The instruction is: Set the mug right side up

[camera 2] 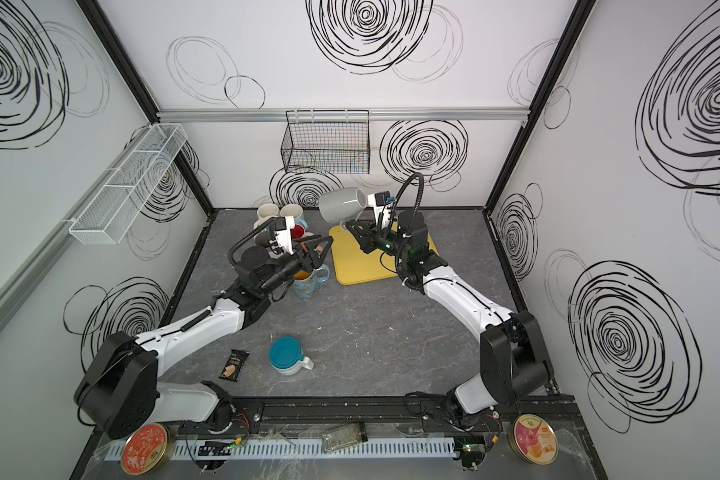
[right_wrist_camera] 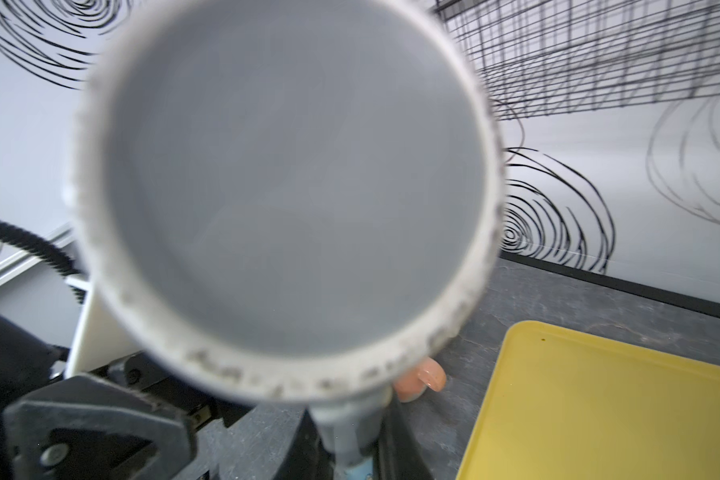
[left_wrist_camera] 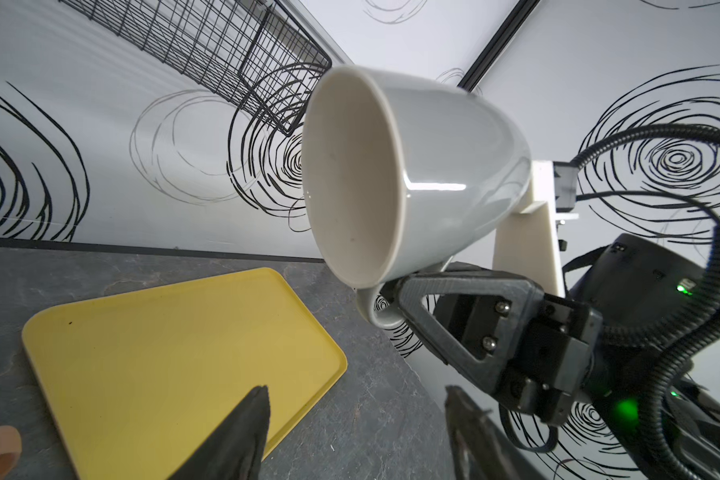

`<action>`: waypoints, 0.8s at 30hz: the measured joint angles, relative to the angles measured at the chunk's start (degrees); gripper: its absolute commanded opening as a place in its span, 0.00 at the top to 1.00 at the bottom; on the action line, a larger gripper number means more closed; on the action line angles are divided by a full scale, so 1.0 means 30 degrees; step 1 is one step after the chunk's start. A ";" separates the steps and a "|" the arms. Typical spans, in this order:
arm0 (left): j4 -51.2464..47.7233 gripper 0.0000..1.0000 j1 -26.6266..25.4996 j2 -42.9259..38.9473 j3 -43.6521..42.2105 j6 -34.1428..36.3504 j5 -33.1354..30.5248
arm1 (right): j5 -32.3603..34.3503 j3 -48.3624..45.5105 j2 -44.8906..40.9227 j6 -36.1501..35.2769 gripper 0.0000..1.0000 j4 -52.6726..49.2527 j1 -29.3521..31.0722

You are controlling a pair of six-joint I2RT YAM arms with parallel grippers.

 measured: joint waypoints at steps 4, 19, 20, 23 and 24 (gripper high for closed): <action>0.0495 0.33 0.0029 0.0743 0.0386 -0.0408 0.0015 | -0.0889 -0.0007 0.0000 0.0627 1.00 0.0816 0.0386; 0.4182 0.49 0.0321 0.2302 0.0750 -0.2033 0.0889 | -0.1712 -0.0007 0.0029 0.2062 1.00 0.1836 0.0627; 0.4422 0.51 0.0408 0.2331 0.0750 -0.2047 0.1086 | -0.1923 -0.0007 0.0036 0.2193 1.00 0.1858 0.0656; 0.5370 0.57 0.0546 0.2419 0.0743 -0.2251 0.1712 | -0.2667 0.0255 0.0248 0.2739 1.00 0.2062 0.0641; 0.5770 0.59 0.0612 0.2448 0.0743 -0.2331 0.1902 | -0.2980 0.0444 0.0350 0.2987 1.00 0.2149 0.0634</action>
